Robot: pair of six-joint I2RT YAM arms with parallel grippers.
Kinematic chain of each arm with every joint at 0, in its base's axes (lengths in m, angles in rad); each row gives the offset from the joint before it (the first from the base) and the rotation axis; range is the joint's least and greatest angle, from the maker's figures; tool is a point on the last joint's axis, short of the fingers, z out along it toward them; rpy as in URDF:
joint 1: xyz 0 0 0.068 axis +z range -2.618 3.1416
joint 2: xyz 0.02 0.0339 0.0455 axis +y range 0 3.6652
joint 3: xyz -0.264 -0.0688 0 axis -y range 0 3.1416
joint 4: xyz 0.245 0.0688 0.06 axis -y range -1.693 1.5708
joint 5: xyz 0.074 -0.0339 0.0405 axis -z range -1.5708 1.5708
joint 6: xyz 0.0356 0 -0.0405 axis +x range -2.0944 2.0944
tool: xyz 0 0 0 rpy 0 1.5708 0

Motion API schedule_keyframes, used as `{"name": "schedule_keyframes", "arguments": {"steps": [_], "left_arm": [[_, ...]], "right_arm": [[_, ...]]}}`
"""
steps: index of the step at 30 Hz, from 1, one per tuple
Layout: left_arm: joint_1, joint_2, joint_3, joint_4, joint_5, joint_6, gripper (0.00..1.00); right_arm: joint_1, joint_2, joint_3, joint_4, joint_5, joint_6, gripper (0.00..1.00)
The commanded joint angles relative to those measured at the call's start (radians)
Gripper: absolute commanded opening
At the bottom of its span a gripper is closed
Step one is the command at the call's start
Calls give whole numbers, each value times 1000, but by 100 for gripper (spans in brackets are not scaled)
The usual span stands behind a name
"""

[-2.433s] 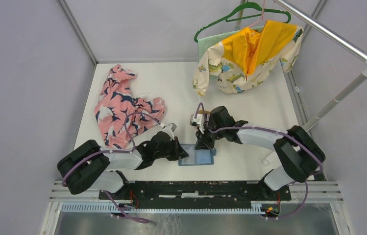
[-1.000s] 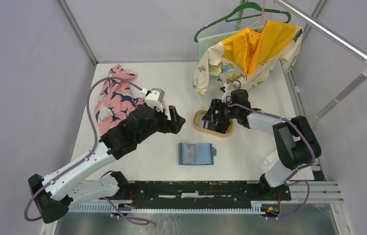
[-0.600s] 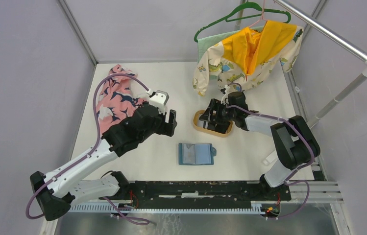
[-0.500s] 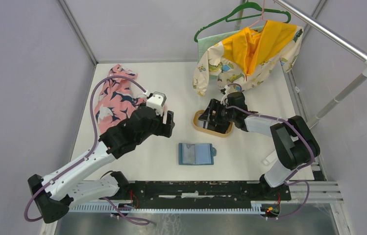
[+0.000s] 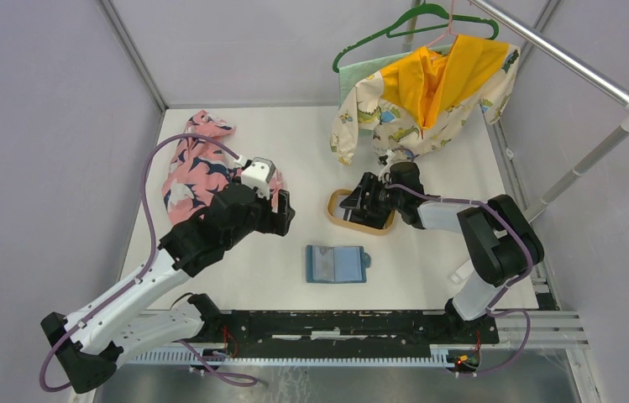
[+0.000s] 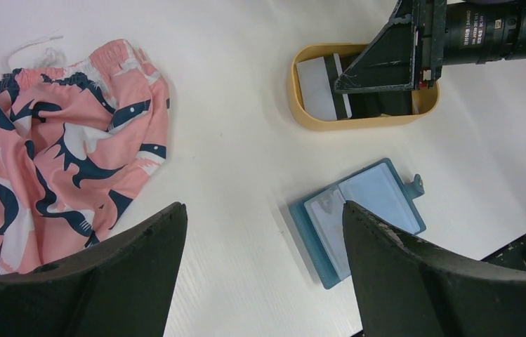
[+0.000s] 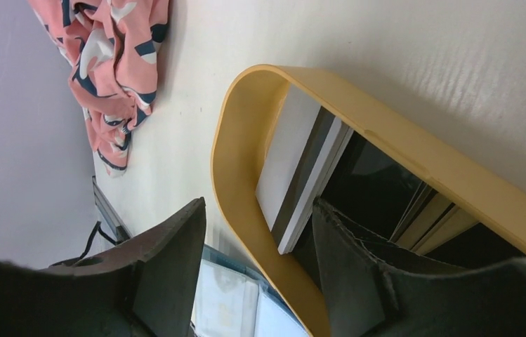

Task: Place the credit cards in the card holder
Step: Pick up the credit card from the storage box.

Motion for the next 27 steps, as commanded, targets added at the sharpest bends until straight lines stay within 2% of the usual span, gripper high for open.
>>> {"name": "schedule_keyframes", "arguments": {"steps": [1, 17, 23, 27], "left_arm": [[5, -2, 3, 43, 27, 65, 86], [7, 0, 0, 43, 31, 66, 86], [8, 7, 0, 43, 35, 67, 86], [11, 12, 0, 43, 34, 68, 86]], "right_arm": [[7, -11, -3, 97, -73, 7, 62], [5, -23, -10, 175, -131, 10, 59], [7, 29, -7, 207, -146, 22, 59], [7, 75, 12, 221, -166, 26, 55]]}}
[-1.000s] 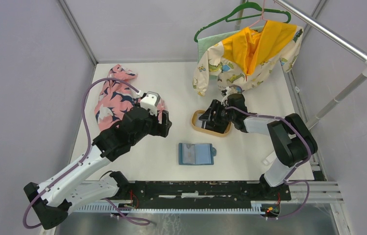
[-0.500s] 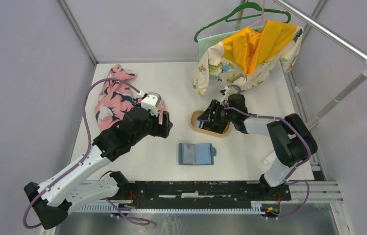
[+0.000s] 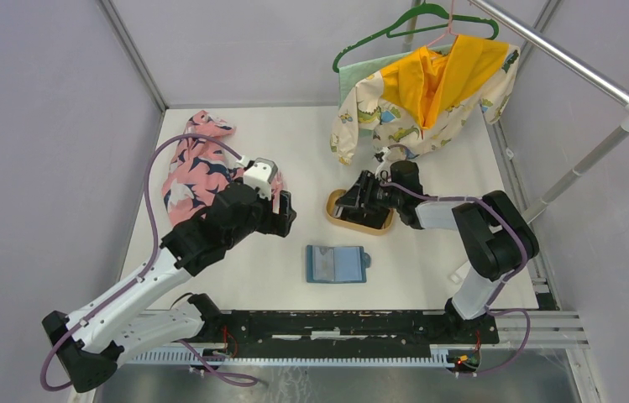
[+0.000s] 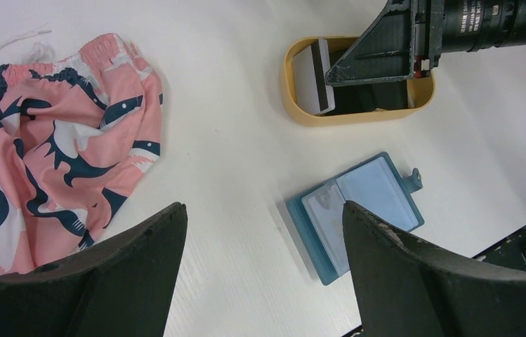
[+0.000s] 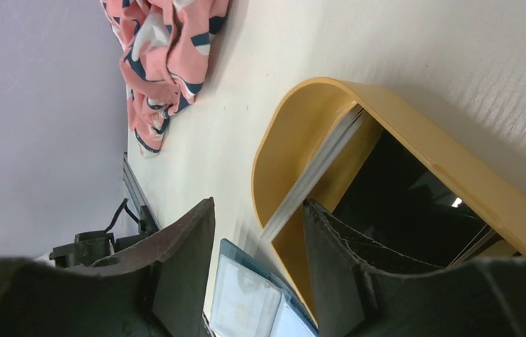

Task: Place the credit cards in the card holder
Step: Pick up the credit card from the storage box.

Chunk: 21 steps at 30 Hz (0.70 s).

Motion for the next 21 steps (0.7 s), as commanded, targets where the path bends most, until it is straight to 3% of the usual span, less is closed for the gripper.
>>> {"name": "schedule_keyframes", "arguments": {"steps": [1, 13, 21], "left_arm": [[7, 4, 5, 43, 9, 68, 86], [12, 13, 5, 43, 19, 69, 86], [18, 19, 5, 43, 18, 70, 86]], "right_arm": [[7, 52, 21, 65, -36, 12, 54], [7, 70, 72, -65, 76, -66, 56], [6, 124, 53, -13, 65, 37, 56]]}}
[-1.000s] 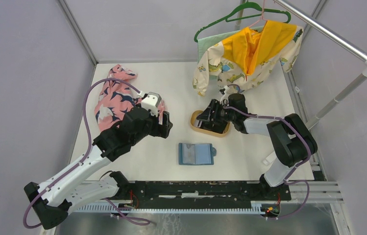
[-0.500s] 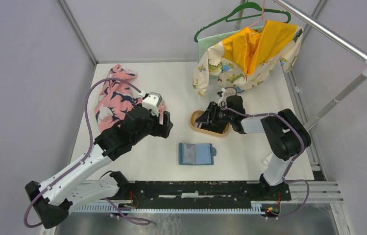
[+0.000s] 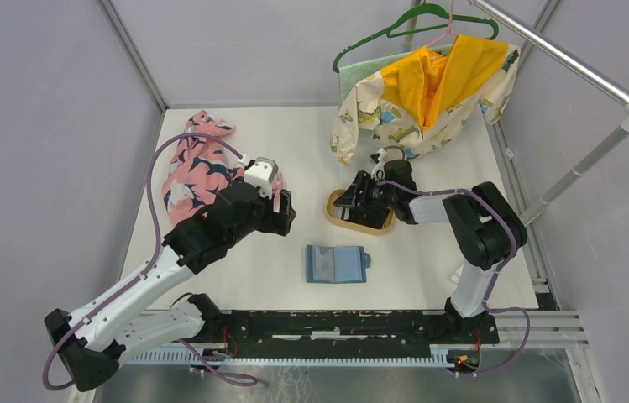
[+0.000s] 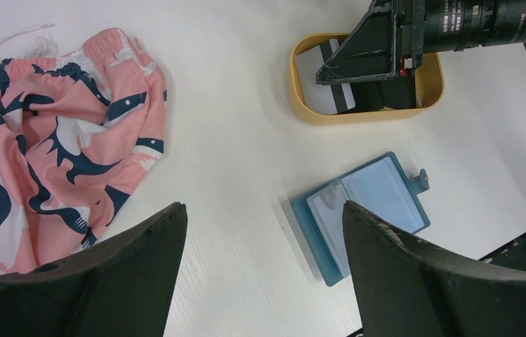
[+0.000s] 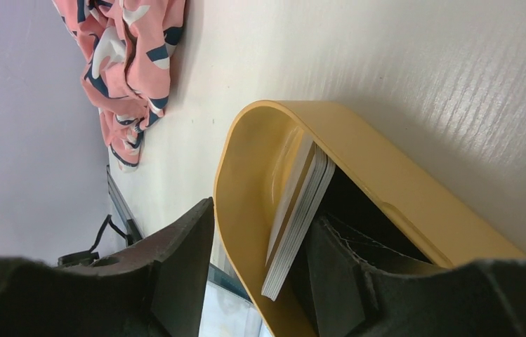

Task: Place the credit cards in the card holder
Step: Pick up the credit card from the storage box.

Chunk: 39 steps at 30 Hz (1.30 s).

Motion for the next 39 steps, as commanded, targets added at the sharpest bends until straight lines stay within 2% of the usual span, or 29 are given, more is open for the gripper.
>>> {"name": "schedule_keyframes", "arguments": {"steps": [1, 13, 23, 39], "left_arm": [[6, 3, 5, 43, 18, 71, 86], [12, 5, 3, 43, 21, 71, 86], [12, 10, 3, 43, 23, 72, 86], [14, 13, 2, 43, 22, 74, 86]], "right_arm": [[3, 23, -16, 47, 12, 63, 55], [-23, -25, -43, 117, -44, 119, 48], [-62, -63, -64, 144, -70, 137, 47], [-108, -81, -78, 56, -33, 59, 39]]}}
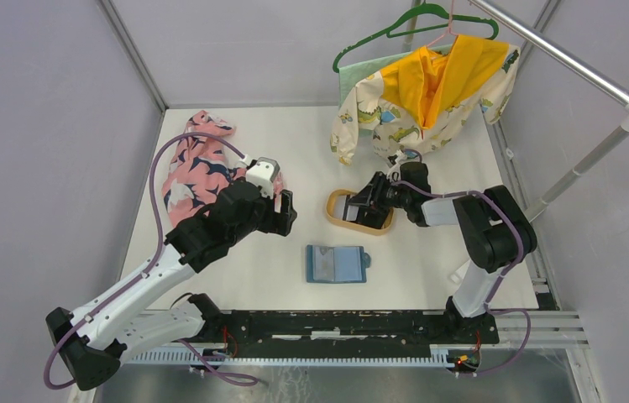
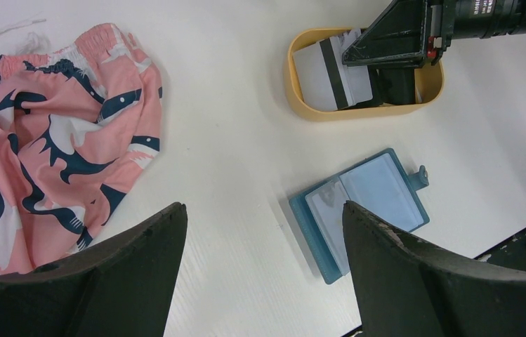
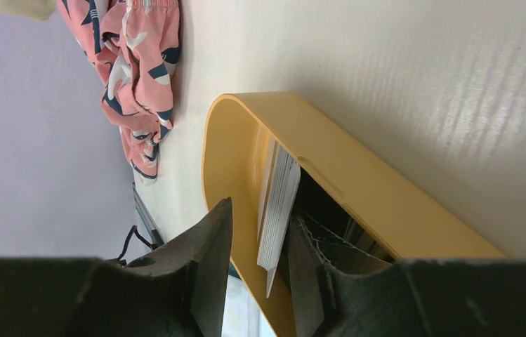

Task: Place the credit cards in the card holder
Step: Pick up the credit card from the storage box.

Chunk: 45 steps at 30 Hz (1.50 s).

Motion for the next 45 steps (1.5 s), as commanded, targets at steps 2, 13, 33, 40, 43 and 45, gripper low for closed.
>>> {"name": "schedule_keyframes", "arguments": {"steps": [2, 13, 33, 40, 43, 45], "left_arm": [[6, 1, 2, 43, 5, 74, 86], [6, 3, 2, 43, 6, 75, 86], [8, -9, 5, 44, 13, 72, 86], [12, -92, -27, 153, 120, -8, 88], [12, -136, -98, 286, 209, -74, 95], [12, -162, -180, 387, 250, -144, 99]], "right_arm": [[-23, -49, -7, 3, 18, -32, 38], [-47, -51, -23, 0, 25, -51, 19], [-149, -236, -66, -116, 33, -172, 0], [-198, -376, -95, -137, -40, -287, 0], [-218, -451, -164, 11, -182, -344, 0], [-231, -497, -223, 138, -283, -366, 0]]}}
